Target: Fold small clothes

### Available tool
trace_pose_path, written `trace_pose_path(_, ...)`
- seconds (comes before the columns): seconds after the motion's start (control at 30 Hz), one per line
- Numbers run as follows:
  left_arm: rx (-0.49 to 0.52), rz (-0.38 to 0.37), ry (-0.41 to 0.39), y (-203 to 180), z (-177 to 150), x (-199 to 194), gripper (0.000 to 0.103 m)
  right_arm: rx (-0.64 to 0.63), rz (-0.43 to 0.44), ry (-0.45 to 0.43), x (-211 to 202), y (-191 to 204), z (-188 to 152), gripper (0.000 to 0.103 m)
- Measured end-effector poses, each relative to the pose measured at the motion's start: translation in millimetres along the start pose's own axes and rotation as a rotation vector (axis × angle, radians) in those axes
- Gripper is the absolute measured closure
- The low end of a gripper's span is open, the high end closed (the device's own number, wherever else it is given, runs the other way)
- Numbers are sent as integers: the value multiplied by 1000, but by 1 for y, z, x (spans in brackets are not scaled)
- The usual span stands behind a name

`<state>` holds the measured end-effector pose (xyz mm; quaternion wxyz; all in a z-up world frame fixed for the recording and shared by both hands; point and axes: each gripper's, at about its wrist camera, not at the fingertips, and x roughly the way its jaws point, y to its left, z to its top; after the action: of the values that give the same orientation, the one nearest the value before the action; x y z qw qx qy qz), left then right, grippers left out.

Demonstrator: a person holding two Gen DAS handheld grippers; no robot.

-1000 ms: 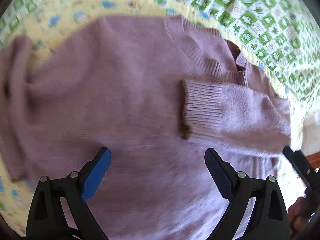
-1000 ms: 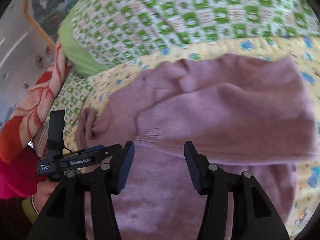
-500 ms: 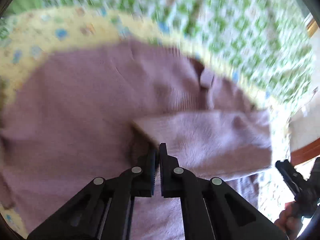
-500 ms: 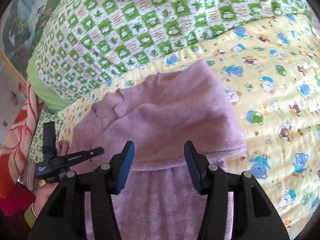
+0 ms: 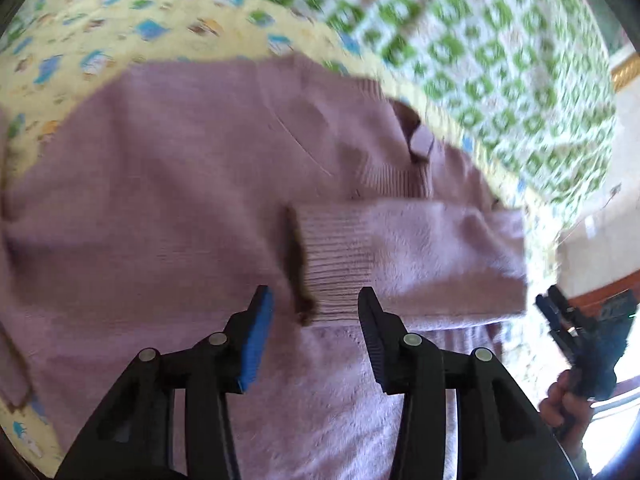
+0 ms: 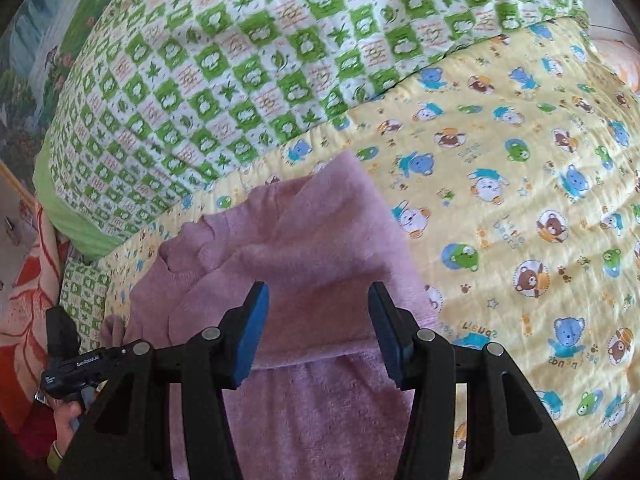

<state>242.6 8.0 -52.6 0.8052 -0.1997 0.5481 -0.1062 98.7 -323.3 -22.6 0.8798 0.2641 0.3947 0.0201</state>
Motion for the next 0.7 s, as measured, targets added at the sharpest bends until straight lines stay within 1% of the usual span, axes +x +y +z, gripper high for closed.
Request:
trace_pose_path(0.07,14,20,22,-10,3,19,58,-8,12,9,2,3,-2,50)
trace_pose_path(0.13,37,61,34,-15,6,31,56,-17,16,17,4,7,-4,50)
trace_pose_path(0.17,42,67,45,-16,8,37,55,-18,21,22,4,7,-5,50)
trace_pose_path(0.23,35,52,60,-16,11,44,56,-22,23,33,5,6,-6,50)
trace_pose_path(0.27,33,39,58,-16,12,46,61,-24,18,37,4,5,-7,50)
trace_pose_path(0.3,36,23,52,-16,14,45,77,-23,14,40,4,3,-8,50)
trace_pose_path(0.33,43,-8,50,-16,15,44,89,-21,11,44,4,1,-9,50)
trace_pose_path(0.37,47,-48,61,-17,17,45,94,-15,7,46,4,-2,-9,50)
trace_pose_path(0.4,61,-50,51,-21,17,44,95,-10,2,47,4,-5,-9,50)
trace_pose_path(0.47,125,-25,28,-30,15,42,96,7,-9,46,3,-11,-11,50)
trace_pose_path(0.53,139,-24,4,-33,14,35,97,20,-20,46,4,-16,-10,50)
trace_pose_path(0.63,132,-43,-73,-32,14,4,98,24,-29,32,0,-19,-8,50)
trace_pose_path(0.7,126,-42,-124,-24,16,-22,98,22,-35,21,-4,-19,-5,50)
